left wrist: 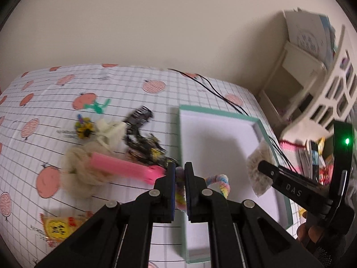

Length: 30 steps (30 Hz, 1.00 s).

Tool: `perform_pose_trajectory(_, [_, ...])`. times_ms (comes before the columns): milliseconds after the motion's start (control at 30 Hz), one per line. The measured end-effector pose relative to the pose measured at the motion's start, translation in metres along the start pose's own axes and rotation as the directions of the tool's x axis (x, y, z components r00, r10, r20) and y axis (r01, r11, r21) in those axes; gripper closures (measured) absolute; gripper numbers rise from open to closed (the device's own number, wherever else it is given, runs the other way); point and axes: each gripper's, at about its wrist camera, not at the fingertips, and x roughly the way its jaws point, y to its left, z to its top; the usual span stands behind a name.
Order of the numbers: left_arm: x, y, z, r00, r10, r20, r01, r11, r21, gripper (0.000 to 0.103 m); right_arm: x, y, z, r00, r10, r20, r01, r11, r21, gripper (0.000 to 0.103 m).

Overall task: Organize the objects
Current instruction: 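Carry rainbow ring and cotton swab bag with both tools into the teal tray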

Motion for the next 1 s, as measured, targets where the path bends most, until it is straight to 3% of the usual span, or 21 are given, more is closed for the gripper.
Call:
perform_pose_trajectory(267, [0.025, -0.036, -0.015, 0.996, -0.029, -0.085, 0.034, 0.997, 0.065, 0.096, 0.006, -0.012, -0.005, 0.999, -0.029, -0.024, 0.03, 0.999, 0.029, 0.048])
perform_pose_trajectory(500, [0.049, -0.053, -0.03, 0.98, -0.016, -0.199, 0.044, 0.99, 0.135, 0.096, 0.009, -0.01, -0.009, 0.998, -0.042, -0.052, 0.043, 0.999, 0.02, 0.047])
perform_pose_trajectory(667, [0.052, -0.057, -0.034, 0.977, -0.011, -0.214, 0.047, 0.986, 0.16, 0.095, 0.014, -0.009, -0.014, 0.995, -0.052, -0.083, 0.053, 0.999, 0.01, 0.046])
perform_pose_trajectory(733, [0.052, -0.056, -0.034, 0.976, -0.017, -0.217, 0.052, 0.987, 0.154, 0.09, 0.014, -0.009, -0.014, 0.995, -0.05, -0.085, 0.051, 0.999, 0.008, 0.046])
perform_pose_trajectory(800, [0.052, -0.055, -0.033, 0.975, -0.021, -0.221, 0.055, 0.987, 0.149, 0.078, 0.013, -0.009, -0.014, 0.995, -0.046, -0.083, 0.047, 0.999, 0.005, 0.046])
perform_pose_trajectory(1000, [0.045, -0.051, -0.03, 0.978, -0.052, -0.204, 0.078, 0.99, 0.118, 0.076, 0.013, -0.005, -0.015, 0.995, -0.052, -0.08, 0.05, 0.998, -0.022, 0.046])
